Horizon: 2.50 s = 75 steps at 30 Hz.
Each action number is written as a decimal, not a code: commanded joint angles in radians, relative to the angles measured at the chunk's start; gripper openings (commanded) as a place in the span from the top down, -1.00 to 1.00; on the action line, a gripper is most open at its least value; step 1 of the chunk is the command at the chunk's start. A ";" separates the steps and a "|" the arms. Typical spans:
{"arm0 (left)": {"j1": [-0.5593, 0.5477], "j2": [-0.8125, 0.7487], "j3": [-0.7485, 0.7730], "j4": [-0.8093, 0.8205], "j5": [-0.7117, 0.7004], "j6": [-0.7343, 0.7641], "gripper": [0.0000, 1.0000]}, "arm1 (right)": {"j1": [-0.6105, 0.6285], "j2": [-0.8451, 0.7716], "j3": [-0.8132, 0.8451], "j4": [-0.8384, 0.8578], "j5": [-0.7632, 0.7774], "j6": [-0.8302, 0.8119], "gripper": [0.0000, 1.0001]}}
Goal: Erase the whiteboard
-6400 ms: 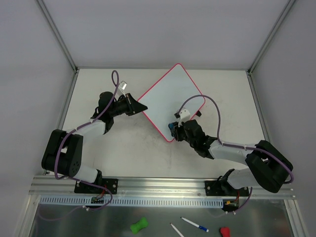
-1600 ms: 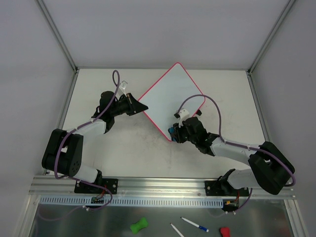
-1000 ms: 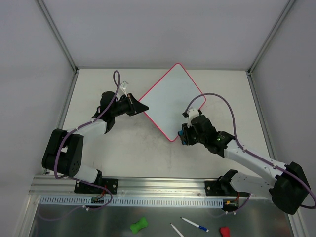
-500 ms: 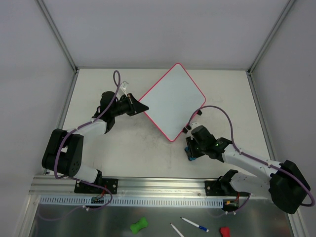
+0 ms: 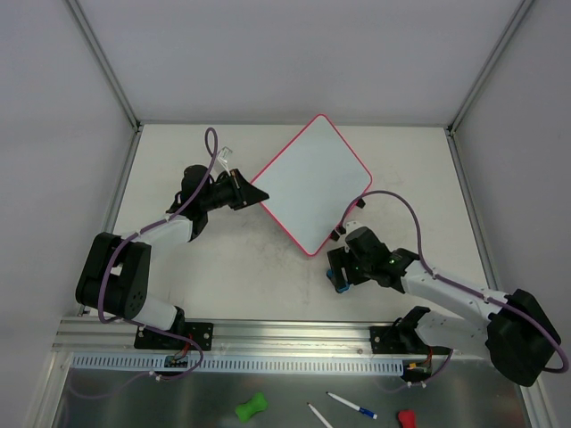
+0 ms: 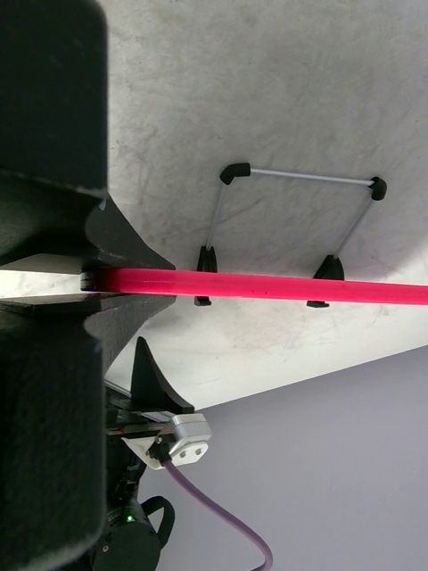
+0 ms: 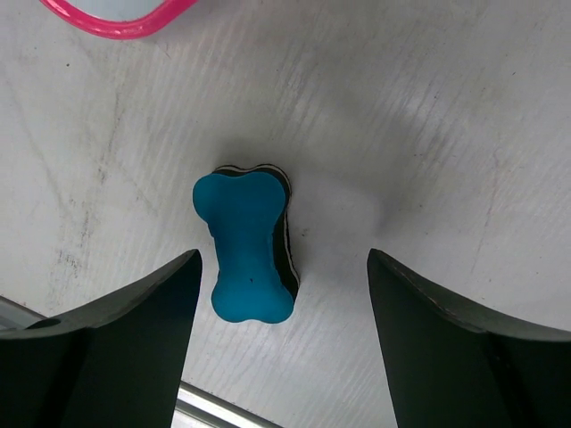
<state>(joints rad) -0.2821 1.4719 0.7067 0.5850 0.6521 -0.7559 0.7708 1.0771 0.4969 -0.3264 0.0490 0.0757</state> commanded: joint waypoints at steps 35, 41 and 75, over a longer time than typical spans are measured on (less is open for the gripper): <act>-0.019 -0.047 -0.010 -0.093 -0.002 0.052 -0.10 | 0.065 -0.051 0.031 -0.014 0.074 0.001 -0.66; -0.011 -0.102 -0.032 -0.155 -0.058 0.095 -0.46 | 0.065 -0.095 0.037 -0.005 0.063 -0.016 -0.85; 0.029 -0.873 -0.314 -0.577 -0.143 0.225 -0.98 | -0.022 -0.637 -0.041 0.038 0.077 -0.120 -0.98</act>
<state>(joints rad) -0.2600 0.6720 0.4328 0.0128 0.5148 -0.5613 0.7597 0.4885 0.4633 -0.3115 0.0643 -0.0338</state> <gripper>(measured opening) 0.990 0.988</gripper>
